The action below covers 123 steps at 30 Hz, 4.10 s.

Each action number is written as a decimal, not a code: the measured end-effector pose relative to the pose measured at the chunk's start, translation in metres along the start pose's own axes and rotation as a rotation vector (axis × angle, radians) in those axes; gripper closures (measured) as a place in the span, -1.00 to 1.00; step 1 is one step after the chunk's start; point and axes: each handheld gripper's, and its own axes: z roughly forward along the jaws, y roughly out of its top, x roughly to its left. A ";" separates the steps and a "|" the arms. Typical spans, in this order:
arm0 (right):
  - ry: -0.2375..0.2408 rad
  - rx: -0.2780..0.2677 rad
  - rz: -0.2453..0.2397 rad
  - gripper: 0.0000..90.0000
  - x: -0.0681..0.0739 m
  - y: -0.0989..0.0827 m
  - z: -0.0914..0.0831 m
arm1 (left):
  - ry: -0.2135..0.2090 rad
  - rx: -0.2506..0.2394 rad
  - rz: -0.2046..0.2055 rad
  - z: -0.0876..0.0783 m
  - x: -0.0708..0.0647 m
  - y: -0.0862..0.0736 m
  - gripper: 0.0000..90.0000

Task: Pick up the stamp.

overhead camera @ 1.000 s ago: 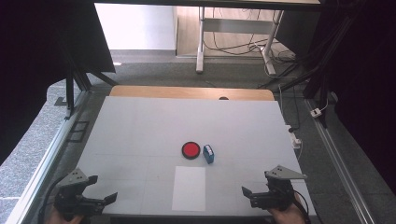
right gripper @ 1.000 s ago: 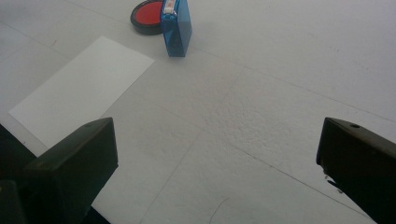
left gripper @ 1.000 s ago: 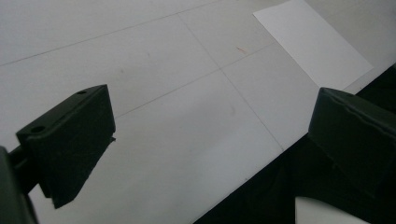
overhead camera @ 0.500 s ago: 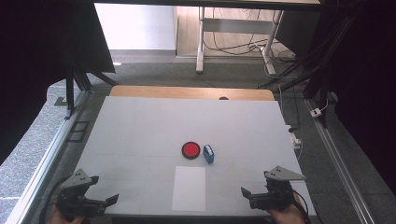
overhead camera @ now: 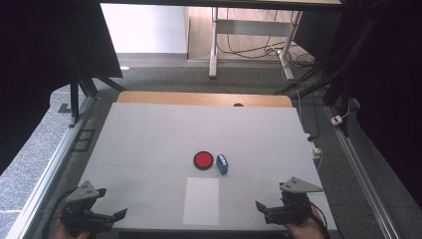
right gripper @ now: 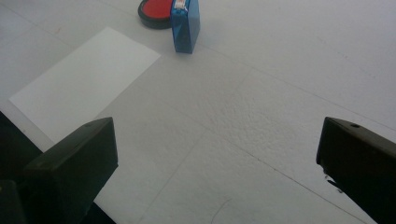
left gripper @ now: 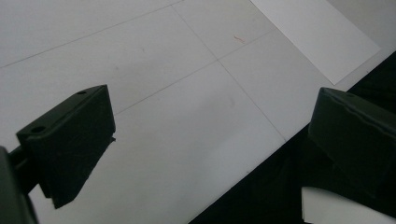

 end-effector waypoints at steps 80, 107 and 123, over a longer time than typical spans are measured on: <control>0.063 0.064 -0.095 -1.00 0.033 0.081 0.112 | -0.008 -0.015 0.000 -0.002 0.001 -0.001 -0.98; -0.020 0.116 -0.105 -0.62 0.029 0.089 0.163 | -0.007 -0.011 0.013 -0.002 0.000 -0.001 -0.97; -0.026 0.131 -0.094 0.14 0.032 0.092 0.163 | -0.006 -0.008 0.017 -0.001 -0.001 -0.001 -0.97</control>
